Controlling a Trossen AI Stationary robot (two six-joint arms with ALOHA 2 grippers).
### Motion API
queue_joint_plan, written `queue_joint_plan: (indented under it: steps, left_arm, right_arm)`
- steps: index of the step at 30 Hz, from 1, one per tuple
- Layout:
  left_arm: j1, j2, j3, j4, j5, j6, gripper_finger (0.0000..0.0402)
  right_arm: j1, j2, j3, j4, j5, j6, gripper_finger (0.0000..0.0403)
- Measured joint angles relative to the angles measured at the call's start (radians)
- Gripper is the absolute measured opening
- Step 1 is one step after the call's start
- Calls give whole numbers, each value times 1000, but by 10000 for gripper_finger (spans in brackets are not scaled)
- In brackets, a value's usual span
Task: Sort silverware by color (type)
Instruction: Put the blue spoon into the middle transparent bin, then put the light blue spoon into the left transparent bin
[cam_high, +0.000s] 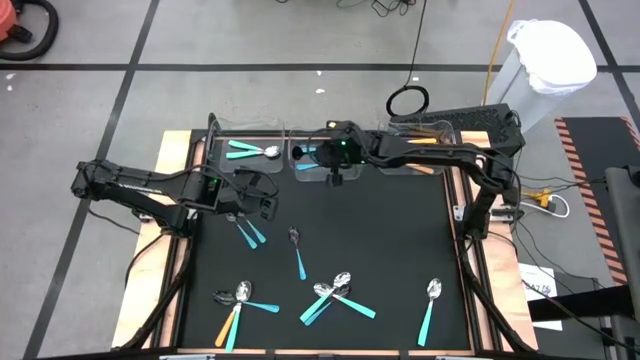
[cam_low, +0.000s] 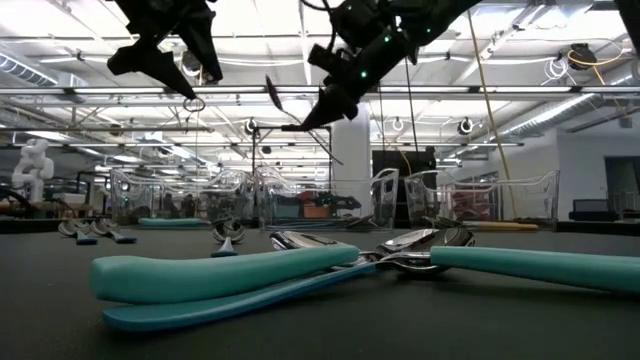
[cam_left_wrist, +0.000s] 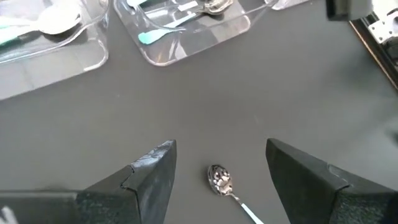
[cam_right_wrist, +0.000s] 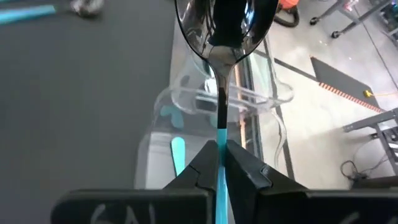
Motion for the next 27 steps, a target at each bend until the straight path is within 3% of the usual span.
queue_joint_plan:
  steps: [13,17,20,27]
  left_arm:
    - [-5,0,0,8,-12,-39,249]
    - [-5,0,0,21,-29,-39,249]
    - [-3,0,0,25,-46,-38,249]
    - [-4,0,0,10,-43,-4,249]
  right_arm:
    - [-77,38,1,-155,2,-66,13]
    - [-106,38,1,-157,34,35,24]
    - [-128,38,1,-169,50,126,63]
    - [-136,26,0,-216,107,330,195]
